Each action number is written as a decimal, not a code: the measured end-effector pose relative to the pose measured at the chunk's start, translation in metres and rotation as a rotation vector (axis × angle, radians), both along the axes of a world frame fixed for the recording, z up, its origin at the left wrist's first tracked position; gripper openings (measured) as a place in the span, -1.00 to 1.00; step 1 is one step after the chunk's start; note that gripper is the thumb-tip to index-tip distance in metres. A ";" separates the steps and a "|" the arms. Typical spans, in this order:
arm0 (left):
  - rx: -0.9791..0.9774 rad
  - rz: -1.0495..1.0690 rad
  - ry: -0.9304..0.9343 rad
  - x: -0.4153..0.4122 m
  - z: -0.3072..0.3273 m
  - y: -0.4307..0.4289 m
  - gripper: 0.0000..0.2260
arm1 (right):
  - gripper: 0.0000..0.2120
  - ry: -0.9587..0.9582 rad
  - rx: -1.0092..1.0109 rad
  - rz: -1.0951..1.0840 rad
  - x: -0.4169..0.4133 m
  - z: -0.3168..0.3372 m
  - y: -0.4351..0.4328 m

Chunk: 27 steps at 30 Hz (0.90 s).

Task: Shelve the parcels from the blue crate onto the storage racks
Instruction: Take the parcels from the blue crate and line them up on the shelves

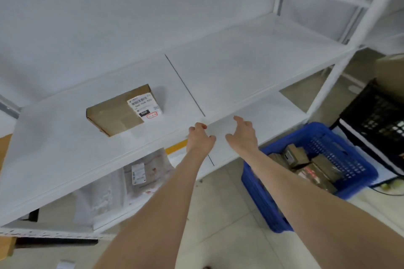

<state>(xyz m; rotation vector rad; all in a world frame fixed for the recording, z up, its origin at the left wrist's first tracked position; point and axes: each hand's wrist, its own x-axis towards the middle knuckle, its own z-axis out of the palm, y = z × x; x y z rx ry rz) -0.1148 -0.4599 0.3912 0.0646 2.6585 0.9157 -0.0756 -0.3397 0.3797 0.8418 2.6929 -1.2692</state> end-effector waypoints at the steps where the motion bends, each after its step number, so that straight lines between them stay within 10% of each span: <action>1: -0.012 -0.023 -0.002 0.009 -0.004 0.023 -0.60 | -0.38 -0.004 -0.001 0.003 0.012 -0.005 0.020; 14: -0.020 -0.178 -0.174 0.114 -0.087 0.281 -0.61 | -0.38 -0.221 0.036 -0.044 0.136 -0.079 0.275; 27: -0.058 -0.117 -0.302 0.056 -0.196 0.440 -0.67 | -0.36 -0.363 0.056 -0.024 0.073 -0.189 0.442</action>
